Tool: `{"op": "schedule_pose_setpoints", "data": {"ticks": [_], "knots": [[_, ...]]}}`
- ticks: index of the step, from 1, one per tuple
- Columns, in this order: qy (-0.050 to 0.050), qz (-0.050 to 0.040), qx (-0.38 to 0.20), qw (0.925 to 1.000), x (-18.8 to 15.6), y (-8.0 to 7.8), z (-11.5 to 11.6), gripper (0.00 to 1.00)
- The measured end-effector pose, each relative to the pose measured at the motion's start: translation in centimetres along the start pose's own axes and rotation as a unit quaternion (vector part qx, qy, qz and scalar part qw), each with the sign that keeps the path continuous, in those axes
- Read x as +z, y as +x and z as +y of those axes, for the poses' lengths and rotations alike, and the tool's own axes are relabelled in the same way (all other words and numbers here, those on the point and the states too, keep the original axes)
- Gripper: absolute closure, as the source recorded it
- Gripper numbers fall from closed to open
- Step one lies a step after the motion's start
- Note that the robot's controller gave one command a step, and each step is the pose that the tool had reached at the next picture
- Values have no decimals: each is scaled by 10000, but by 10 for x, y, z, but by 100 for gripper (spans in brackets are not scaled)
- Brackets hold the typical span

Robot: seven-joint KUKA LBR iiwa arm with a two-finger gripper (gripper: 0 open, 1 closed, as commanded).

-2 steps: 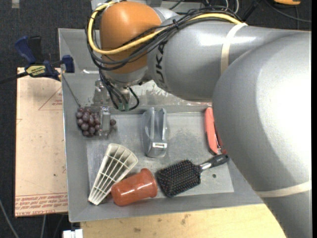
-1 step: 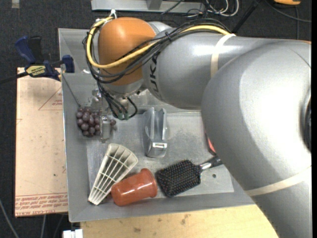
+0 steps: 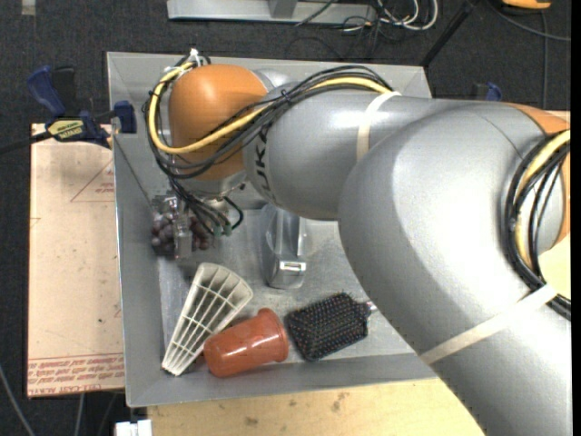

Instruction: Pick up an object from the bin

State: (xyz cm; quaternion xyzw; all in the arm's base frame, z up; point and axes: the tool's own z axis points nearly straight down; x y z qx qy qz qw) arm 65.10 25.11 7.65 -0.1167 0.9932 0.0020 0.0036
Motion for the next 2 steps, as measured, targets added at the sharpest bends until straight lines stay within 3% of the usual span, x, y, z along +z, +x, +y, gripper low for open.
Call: {"op": "schedule_pose_setpoints", "data": {"ticks": [1,2], "knots": [[0,1,-1,10000,0,0,0,100],[5,1,76,10000,-175,20,-5,100]]}}
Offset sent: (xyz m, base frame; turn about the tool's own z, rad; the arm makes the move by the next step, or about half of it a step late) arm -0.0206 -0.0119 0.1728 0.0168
